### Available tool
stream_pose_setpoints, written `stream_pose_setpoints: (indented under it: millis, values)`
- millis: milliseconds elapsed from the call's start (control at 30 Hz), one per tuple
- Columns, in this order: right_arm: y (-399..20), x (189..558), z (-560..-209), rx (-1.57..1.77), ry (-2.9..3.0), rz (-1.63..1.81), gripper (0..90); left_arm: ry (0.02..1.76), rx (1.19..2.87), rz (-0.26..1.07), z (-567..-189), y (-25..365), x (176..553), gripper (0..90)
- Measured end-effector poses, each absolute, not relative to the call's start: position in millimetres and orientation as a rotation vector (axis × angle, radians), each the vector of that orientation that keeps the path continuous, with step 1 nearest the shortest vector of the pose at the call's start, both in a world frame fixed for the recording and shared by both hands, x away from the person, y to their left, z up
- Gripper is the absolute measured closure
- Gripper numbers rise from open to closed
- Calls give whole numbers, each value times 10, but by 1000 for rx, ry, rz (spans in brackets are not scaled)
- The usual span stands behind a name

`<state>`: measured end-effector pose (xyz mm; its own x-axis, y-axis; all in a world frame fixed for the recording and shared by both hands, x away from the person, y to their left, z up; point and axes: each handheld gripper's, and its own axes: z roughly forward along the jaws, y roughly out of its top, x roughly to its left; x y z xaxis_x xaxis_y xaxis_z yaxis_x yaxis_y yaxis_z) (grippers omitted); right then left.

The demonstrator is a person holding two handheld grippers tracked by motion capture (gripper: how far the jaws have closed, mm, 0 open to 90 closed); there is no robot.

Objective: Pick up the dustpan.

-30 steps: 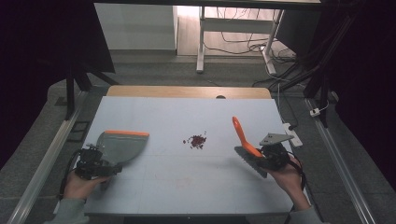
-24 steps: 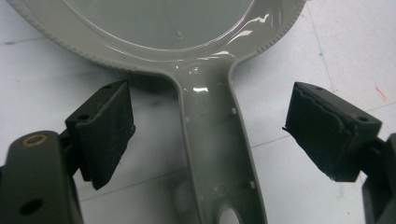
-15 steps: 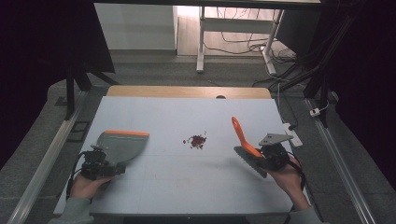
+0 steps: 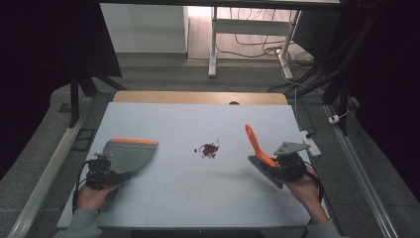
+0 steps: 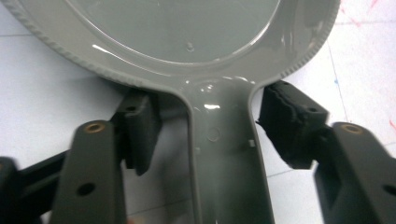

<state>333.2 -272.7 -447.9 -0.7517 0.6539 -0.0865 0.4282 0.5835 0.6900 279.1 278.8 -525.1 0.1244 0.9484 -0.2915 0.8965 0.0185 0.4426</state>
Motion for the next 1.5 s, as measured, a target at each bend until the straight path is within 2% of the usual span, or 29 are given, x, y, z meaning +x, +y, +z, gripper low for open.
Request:
stream_pose_setpoints:
  millis: [33,200,233,400,933,1500]
  values:
    - [-2730,3332,-4475,879,2483,955,703,1780,1877,130,-5255,2783,2792,471]
    - [-2734,3336,-4475,879,2481,957,703,1775,1868,118,-5258,2797,2794,517]
    - [-2733,3338,-4478,880,2482,953,703,1775,1868,119,-5258,2798,2791,567]
    - [-2725,3335,-4473,868,2486,952,703,1774,1858,117,-5255,2825,2788,605]
    - [-2706,3321,-4445,864,2469,972,703,1724,1854,166,-5244,2966,2738,612]
    - [-2491,3521,-4259,919,2429,1039,703,1552,1816,225,-5108,3005,2693,612]
